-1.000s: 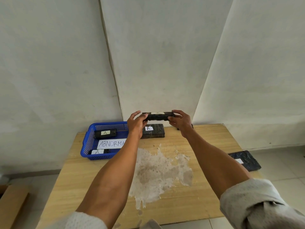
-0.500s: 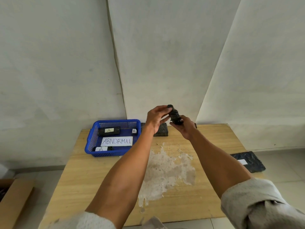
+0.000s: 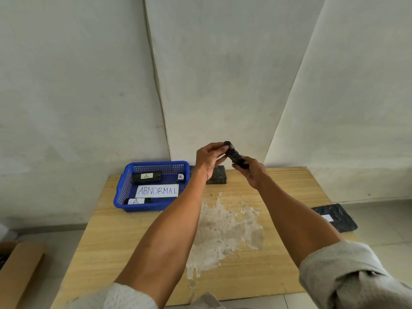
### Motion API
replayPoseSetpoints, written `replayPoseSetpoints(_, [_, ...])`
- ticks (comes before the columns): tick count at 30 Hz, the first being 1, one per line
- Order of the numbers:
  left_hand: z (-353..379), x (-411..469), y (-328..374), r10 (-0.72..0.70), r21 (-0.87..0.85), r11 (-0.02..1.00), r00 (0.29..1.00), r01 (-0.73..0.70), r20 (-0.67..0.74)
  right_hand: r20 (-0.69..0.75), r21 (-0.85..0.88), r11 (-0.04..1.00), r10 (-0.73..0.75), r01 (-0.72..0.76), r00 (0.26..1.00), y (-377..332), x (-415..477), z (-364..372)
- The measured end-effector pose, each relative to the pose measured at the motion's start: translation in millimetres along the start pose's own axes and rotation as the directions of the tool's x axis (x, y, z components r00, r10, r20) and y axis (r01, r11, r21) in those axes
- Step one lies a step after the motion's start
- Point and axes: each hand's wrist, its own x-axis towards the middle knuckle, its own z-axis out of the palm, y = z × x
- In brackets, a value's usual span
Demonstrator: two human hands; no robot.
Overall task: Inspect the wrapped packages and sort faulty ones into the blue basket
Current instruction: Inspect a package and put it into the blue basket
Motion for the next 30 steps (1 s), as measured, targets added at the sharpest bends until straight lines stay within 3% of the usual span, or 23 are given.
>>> replayPoseSetpoints(3, [-6,8,-4,0.025,0.020,1.000,0.973,-0.021,-0.228,-0.089,0.002,0.994,-0.105,0.105,0.991,-2,2,1])
replayPoseSetpoints(5, [-11,12,-10,-0.015,-0.020,1.000,0.963,0.010,-0.268,-0.106,-0.031,0.983,-0.184,0.182,0.977,-5,0,6])
replayPoseSetpoints(10, [-25,18,-20,-0.108,-0.179,0.983,0.939,0.051,-0.326,0.096,-0.111,0.950,-0.281,0.291,0.955,-19,-17,22])
replayPoseSetpoints(13, [-34,19,-21,-0.244,-0.360,0.925,0.915,0.120,-0.321,0.243,-0.204,0.911,-0.309,0.359,0.920,-26,-29,31])
replayPoseSetpoints(18, [-42,23,-26,-0.319,-0.394,0.898,0.909,0.198,-0.270,0.377,-0.288,0.888,-0.238,0.358,0.895,-30,-37,39])
replayPoseSetpoints(24, [-49,24,-36,-0.335,-0.409,0.888,0.905,0.210,-0.262,0.363,-0.352,0.846,-0.271,0.401,0.891,-26,-38,39])
replayPoseSetpoints(30, [-49,22,-29,-0.324,-0.394,0.898,0.901,0.196,-0.290,0.374,-0.324,0.870,-0.242,0.371,0.895,-22,-35,35])
